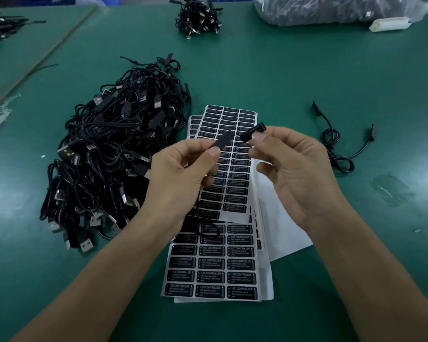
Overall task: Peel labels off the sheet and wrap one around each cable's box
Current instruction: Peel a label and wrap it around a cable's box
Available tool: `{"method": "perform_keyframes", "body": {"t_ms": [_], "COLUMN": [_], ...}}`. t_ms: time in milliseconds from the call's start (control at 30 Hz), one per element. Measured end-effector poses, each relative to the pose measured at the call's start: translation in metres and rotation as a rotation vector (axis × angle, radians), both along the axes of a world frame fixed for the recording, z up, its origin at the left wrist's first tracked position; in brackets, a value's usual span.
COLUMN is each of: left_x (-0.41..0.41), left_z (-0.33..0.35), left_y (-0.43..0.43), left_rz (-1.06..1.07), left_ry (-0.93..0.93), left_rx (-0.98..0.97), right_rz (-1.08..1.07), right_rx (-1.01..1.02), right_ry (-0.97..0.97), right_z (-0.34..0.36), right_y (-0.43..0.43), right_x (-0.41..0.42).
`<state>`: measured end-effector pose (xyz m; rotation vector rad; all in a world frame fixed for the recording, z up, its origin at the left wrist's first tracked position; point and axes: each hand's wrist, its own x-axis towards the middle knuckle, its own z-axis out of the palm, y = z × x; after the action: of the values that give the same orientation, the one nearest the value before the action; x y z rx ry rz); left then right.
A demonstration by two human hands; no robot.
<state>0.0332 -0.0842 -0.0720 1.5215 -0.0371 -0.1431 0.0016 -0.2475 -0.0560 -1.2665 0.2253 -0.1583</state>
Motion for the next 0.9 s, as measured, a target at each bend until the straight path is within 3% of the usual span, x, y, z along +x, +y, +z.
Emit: {"method": "perform_keyframes", "body": {"t_ms": [900], "left_x": [-0.0110], "left_z": [0.0080], "left_y": [-0.0030], "left_rz": [-0.120], "left_ry": [-0.058], "left_rx": [-0.049], "right_rz": [0.042], "right_rx": [-0.156], "right_ry": [0.037], "right_z": [-0.0065], "right_y": [0.0065], "right_x": [0.0013]}}
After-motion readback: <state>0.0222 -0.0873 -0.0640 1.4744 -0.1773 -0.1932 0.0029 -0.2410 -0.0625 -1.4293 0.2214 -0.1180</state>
